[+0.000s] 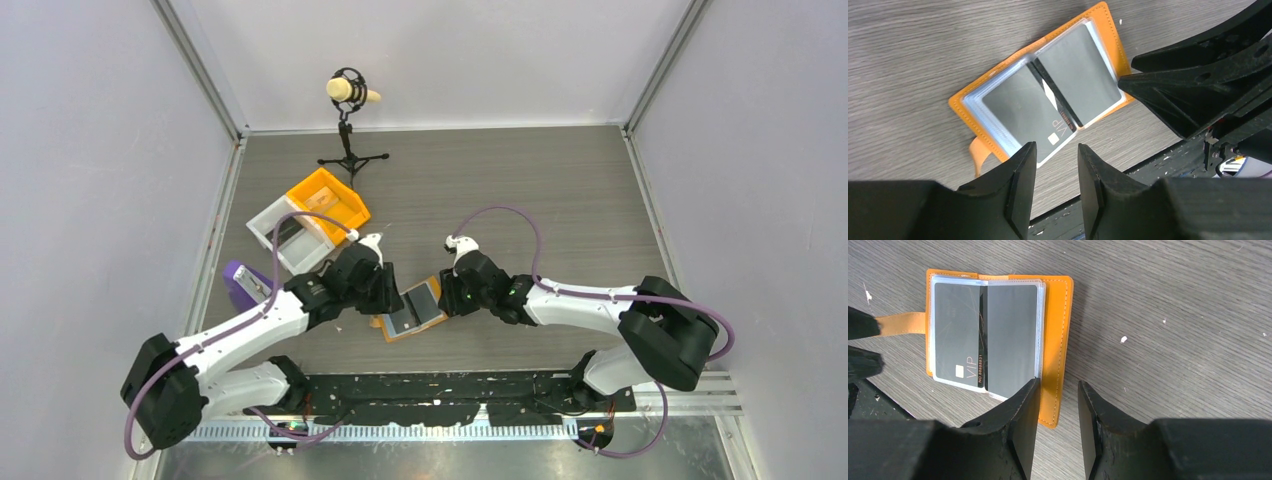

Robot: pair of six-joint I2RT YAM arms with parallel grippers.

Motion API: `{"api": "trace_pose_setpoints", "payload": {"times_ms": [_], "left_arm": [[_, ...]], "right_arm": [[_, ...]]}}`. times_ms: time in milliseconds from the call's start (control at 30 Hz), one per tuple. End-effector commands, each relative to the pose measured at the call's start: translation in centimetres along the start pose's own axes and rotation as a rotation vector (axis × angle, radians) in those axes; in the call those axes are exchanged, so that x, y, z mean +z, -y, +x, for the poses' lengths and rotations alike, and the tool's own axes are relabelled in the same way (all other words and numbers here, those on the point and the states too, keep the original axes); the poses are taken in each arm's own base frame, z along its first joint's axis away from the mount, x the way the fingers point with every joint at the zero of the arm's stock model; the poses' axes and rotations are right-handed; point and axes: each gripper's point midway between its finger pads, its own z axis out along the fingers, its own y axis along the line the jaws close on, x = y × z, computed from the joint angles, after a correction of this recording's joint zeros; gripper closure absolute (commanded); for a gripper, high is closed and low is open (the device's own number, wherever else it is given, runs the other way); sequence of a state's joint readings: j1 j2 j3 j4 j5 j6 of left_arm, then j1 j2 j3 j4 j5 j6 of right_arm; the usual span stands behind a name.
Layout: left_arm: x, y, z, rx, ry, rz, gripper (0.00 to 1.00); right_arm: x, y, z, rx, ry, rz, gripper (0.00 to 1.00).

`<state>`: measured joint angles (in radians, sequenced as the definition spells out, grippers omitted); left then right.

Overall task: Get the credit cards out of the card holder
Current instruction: Remove the credit card from the card holder.

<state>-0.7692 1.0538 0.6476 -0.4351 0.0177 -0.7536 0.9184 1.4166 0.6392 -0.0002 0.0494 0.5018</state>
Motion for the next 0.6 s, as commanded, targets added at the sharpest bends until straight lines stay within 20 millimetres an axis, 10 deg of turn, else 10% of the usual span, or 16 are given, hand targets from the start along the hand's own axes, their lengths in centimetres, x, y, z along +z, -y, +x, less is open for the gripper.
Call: {"api": "trace_pose_setpoints", "payload": {"times_ms": [0, 567], "left_arm": [[1.0, 2.8, -1.9, -0.007, 0.038, 0.107, 0.61], [5.1, 2.9, -1.3, -0.009, -0.017, 0.101, 0.62]], "right_arm": [[-0.4, -0.8, -1.6, 0.023, 0.043, -0.032, 0.59], [-6.3, -5.3, -5.4, 0.059, 0.145, -0.24, 0.68]]}}
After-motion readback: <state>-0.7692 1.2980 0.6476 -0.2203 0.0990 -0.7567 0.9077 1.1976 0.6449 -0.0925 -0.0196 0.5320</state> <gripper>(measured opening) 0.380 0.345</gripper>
